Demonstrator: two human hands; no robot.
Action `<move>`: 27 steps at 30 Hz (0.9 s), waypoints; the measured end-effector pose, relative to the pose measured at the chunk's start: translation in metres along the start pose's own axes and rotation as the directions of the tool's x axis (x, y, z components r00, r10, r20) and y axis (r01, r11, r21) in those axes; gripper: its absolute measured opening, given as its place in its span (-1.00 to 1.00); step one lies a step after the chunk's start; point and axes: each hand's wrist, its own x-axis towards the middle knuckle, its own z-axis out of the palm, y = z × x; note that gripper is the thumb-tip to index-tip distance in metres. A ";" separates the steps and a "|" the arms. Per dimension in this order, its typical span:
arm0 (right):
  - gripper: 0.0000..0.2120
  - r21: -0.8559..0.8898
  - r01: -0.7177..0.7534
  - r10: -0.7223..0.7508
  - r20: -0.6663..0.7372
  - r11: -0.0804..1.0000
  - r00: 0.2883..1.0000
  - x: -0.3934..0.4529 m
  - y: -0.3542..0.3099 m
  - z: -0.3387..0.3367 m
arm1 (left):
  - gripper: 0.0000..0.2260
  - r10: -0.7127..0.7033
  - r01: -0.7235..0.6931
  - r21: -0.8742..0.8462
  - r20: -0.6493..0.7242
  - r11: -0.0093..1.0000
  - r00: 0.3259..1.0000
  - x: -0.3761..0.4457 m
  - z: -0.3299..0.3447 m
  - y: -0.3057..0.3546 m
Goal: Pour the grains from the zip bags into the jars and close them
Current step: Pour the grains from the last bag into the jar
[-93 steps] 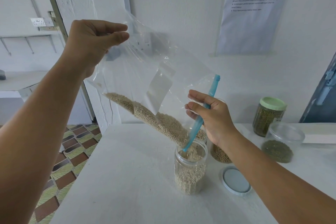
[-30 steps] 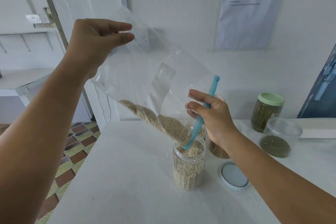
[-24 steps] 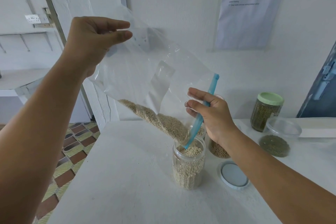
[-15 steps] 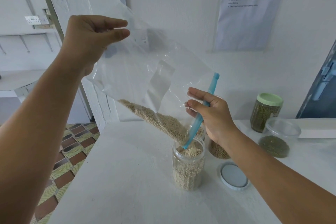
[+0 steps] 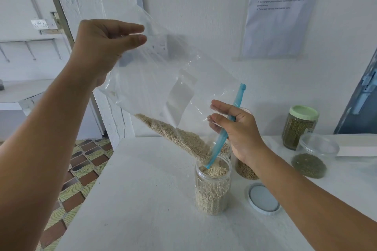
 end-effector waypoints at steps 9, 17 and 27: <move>-0.70 0.006 -0.006 0.006 -0.009 1.000 1.000 -0.001 -0.001 -0.001 | -0.73 -0.002 0.002 0.005 -0.004 1.000 1.000 -0.002 0.006 0.003; -0.71 0.012 -0.005 0.005 -0.012 1.000 1.000 -0.002 -0.003 0.000 | -0.71 0.011 -0.011 0.021 -0.008 1.000 1.000 -0.001 0.005 0.008; -0.71 0.007 -0.008 0.008 -0.019 1.000 1.000 -0.005 -0.003 -0.002 | -0.63 0.020 -0.020 0.023 0.029 1.000 0.999 -0.008 0.000 0.005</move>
